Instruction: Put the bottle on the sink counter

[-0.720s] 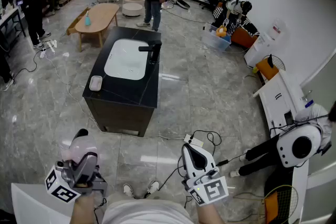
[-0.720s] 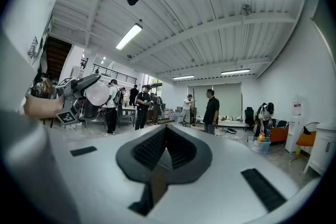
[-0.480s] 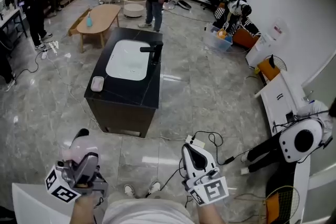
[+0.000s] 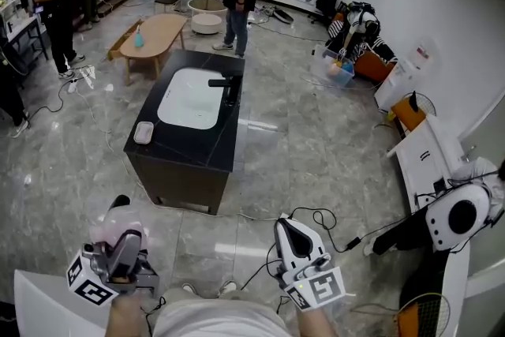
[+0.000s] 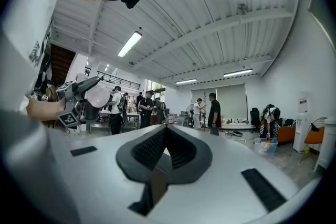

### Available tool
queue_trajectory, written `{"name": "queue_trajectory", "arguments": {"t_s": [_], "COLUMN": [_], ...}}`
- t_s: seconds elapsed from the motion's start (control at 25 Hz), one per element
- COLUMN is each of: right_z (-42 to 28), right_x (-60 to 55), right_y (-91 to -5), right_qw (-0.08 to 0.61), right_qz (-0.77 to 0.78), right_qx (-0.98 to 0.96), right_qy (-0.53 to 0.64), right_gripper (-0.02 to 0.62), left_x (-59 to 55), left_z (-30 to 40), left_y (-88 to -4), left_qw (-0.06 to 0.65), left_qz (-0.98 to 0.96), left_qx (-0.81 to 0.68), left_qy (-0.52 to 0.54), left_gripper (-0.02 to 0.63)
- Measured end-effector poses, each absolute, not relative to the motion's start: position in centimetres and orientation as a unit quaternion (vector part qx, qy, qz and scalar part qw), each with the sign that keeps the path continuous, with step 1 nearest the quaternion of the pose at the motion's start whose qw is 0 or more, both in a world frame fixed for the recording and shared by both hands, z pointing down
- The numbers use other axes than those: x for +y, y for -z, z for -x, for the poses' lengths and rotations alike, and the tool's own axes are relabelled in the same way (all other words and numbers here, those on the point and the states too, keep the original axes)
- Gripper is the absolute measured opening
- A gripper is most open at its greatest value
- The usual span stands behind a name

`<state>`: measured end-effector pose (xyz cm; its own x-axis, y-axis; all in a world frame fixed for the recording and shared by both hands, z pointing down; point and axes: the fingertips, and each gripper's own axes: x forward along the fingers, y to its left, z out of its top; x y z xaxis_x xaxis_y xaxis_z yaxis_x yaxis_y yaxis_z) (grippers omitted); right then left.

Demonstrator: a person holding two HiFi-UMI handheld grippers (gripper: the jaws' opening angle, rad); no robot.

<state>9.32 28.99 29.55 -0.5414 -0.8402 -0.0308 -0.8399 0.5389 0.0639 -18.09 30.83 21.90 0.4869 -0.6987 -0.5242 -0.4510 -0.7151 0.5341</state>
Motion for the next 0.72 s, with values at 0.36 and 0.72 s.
{"name": "queue_trajectory", "arguments": {"t_s": [0.36,0.72], "right_z": [-14.4,-14.6], "right_x": [27.4,22.3], "right_y": [-31.0,-32.6], "right_qw": [0.0,0.01], "right_qz": [-0.457,-0.467], "right_qx": [-0.889,-0.884], "right_qy": [0.022,0.01], "right_gripper": [0.011,0.011], "left_x": [30.6,25.0], "left_z": [13.7,14.0], "left_y": [-22.2,-23.7], "left_qw": [0.163,0.173], "left_qz": [-0.832,-0.831], "left_qx": [-0.351,-0.349], "left_qy": [0.397,0.396], "left_gripper": [0.405,0.405]}}
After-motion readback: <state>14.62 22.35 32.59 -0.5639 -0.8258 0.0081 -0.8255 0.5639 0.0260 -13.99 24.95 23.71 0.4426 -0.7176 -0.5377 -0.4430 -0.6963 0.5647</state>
